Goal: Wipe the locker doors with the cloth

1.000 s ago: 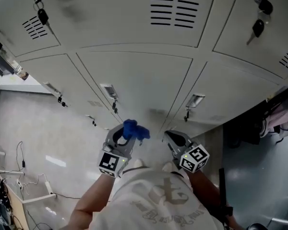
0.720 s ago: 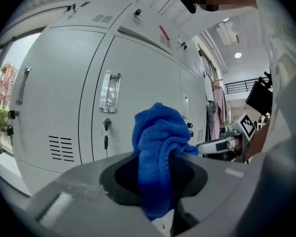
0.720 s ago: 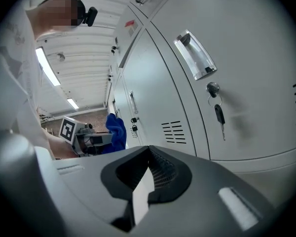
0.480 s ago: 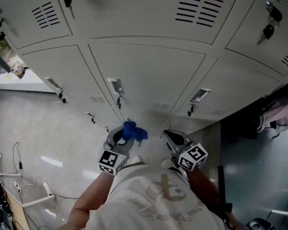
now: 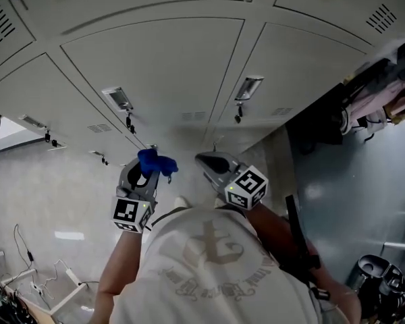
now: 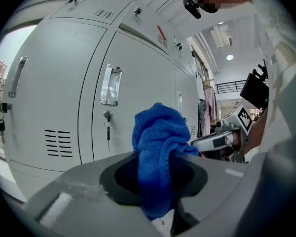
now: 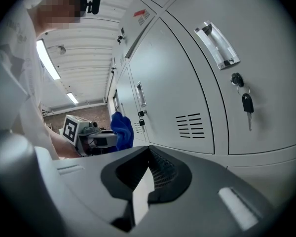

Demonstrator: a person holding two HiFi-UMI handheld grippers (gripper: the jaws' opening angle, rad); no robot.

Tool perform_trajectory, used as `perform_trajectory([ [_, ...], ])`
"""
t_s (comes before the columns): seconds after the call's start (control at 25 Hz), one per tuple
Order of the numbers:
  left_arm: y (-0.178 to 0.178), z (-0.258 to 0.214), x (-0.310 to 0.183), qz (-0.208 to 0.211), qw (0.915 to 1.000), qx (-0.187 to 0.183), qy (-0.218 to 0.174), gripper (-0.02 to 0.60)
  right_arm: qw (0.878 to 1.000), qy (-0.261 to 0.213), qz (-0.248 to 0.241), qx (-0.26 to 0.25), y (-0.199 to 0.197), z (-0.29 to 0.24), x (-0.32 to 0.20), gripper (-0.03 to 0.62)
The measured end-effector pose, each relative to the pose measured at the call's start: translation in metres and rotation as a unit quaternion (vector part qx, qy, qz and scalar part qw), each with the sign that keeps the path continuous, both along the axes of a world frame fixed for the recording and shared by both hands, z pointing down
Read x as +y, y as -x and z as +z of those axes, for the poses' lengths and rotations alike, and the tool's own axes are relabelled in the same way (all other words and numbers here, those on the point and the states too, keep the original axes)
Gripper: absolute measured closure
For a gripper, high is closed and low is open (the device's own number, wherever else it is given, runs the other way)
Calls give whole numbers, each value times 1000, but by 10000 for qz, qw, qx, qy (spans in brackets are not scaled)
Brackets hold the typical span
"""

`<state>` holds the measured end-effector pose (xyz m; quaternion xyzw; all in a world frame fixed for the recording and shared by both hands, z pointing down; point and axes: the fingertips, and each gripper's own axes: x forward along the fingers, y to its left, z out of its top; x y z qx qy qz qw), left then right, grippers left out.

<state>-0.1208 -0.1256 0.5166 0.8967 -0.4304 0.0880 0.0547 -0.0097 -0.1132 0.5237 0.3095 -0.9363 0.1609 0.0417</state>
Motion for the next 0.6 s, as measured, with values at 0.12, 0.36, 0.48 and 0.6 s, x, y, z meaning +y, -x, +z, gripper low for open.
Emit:
perform_trajectory([
  [0.12, 4, -2, -1, 16, 10000, 24, -23, 449, 10000, 19, -35, 39, 10, 2, -3, 586],
  [0.36, -5, -3, 1, 164, 9998, 40, -52, 449, 9999, 61, -51, 101, 11, 2, 0, 586],
  [0.48, -1, -3, 0, 166, 9999, 26, -37, 449, 9999, 71, -67, 77, 17, 3, -1, 586],
  [0.6, 3, -1, 1, 141, 9999, 10, -20, 449, 9999, 84, -104, 67, 21, 4, -1, 586],
])
